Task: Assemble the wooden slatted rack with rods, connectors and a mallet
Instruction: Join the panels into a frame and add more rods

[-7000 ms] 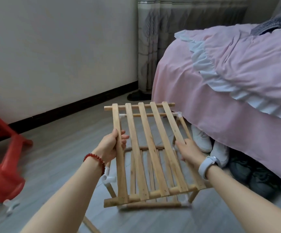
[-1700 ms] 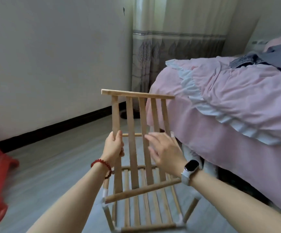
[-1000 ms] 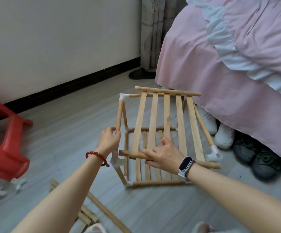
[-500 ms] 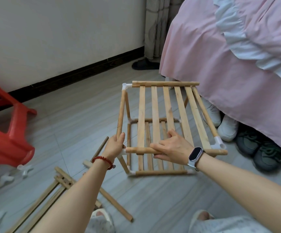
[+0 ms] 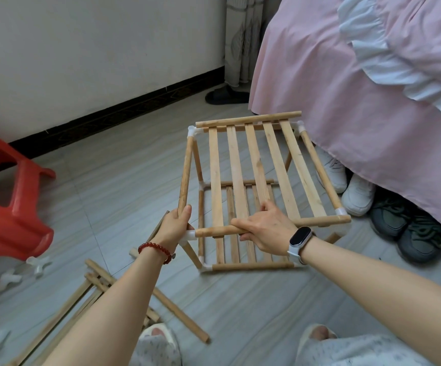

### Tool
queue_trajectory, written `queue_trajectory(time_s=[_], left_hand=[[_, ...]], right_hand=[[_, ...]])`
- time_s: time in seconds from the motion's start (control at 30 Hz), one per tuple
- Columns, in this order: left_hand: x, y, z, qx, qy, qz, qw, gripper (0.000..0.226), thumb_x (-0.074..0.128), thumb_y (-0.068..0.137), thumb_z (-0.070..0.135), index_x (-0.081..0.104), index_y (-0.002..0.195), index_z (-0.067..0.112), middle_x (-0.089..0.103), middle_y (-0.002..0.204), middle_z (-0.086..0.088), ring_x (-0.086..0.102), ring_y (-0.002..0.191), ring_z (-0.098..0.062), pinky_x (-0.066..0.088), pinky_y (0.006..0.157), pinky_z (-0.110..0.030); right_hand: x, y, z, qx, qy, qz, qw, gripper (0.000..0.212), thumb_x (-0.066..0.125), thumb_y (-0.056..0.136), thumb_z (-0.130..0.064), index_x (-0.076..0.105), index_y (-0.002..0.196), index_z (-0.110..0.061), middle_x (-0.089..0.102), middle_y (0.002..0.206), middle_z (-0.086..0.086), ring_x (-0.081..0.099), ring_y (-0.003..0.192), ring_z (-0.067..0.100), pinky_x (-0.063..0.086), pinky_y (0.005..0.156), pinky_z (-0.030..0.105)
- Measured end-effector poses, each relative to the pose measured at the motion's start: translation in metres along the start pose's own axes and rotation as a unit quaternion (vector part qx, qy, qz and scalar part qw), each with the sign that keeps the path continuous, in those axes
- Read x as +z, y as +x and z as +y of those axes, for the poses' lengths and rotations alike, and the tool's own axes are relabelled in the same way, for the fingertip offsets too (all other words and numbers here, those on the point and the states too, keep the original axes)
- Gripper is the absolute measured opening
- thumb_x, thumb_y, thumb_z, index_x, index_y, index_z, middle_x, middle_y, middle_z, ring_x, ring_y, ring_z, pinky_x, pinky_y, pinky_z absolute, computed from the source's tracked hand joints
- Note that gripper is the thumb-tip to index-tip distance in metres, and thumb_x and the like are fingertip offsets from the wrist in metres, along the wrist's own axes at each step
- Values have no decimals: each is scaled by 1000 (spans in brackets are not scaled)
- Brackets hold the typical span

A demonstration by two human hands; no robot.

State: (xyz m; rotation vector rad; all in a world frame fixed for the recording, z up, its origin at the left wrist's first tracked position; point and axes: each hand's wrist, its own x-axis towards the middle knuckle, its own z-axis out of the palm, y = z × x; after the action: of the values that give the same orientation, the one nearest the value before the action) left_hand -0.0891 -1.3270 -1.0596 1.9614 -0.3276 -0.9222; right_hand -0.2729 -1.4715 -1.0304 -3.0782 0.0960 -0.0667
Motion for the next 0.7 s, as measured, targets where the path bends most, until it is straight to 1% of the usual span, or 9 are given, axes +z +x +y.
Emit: queue_trajectory(time_s=[0.07, 0.17, 0.2, 0.23, 0.33, 0.4, 0.47, 0.57, 0.7], left_hand=[[-1, 1, 0, 0, -8, 2, 1000, 34, 41, 99, 39, 49, 80, 12, 55, 66, -6, 52, 64, -18, 49, 81, -43], [-2, 1, -1, -3, -21, 12, 1000, 35, 42, 99, 40, 49, 79, 13, 54, 68, -6, 52, 65, -19, 49, 84, -44], [-2, 1, -1, -3, -23, 16, 1000, 34, 42, 99, 40, 49, 80, 13, 54, 68, -6, 52, 66, -19, 49, 84, -44], [-1, 1, -1, -2, -22, 18, 1000, 34, 41, 99, 41, 50, 80, 13, 54, 68, -6, 52, 66, -18, 49, 84, -43], [2, 0, 0, -3, -16, 14, 1000, 34, 40, 99, 42, 50, 82, 14, 54, 70, -5, 52, 68, -18, 48, 82, -42], [2, 1, 1, -5, -14, 14, 1000, 34, 39, 99, 43, 50, 84, 13, 54, 71, -5, 52, 68, -18, 47, 79, -39], [0, 3, 1, -3, -12, 17, 1000, 34, 39, 99, 43, 50, 86, 13, 54, 71, -5, 51, 67, -17, 46, 77, -37], [1, 4, -1, -1, -7, 16, 1000, 33, 39, 99, 43, 49, 84, 15, 53, 71, -4, 50, 66, -15, 45, 75, -35], [3, 4, -1, -4, -14, 16, 1000, 33, 39, 99, 43, 50, 92, 13, 53, 72, -5, 50, 66, -16, 45, 75, -35]], right_hand=[[4, -1, -3, 7, 14, -2, 1000, 25, 47, 97, -34, 52, 120, -25, 67, 77, -5, 57, 66, 19, 31, 85, 34], [10, -4, -7, -2, 5, 27, 1000, 22, 58, 92, -31, 57, 112, -24, 63, 64, -6, 49, 53, 15, 39, 79, 34], [10, -4, -9, 1, 6, 28, 1000, 21, 58, 91, -31, 57, 111, -25, 62, 63, -6, 46, 51, 14, 40, 79, 35], [9, -5, -9, 6, 7, 19, 1000, 22, 56, 92, -32, 56, 113, -25, 63, 65, -6, 48, 54, 15, 39, 81, 35], [6, -8, -9, 27, 19, -9, 999, 28, 45, 97, -35, 50, 124, -29, 67, 80, -6, 58, 69, 18, 33, 90, 34], [4, -8, -9, 38, 23, -14, 999, 31, 42, 98, -37, 47, 128, -32, 68, 86, -7, 59, 75, 17, 30, 93, 32], [3, -5, -10, 45, 31, -17, 998, 31, 42, 98, -37, 46, 128, -33, 68, 88, -8, 58, 77, 16, 29, 93, 31], [3, -4, -9, 54, 39, -19, 998, 30, 43, 98, -36, 47, 128, -33, 67, 87, -8, 58, 79, 16, 30, 94, 32], [3, -6, -8, 60, 44, -17, 997, 30, 43, 98, -35, 48, 128, -33, 67, 87, -8, 58, 79, 15, 27, 93, 31]])
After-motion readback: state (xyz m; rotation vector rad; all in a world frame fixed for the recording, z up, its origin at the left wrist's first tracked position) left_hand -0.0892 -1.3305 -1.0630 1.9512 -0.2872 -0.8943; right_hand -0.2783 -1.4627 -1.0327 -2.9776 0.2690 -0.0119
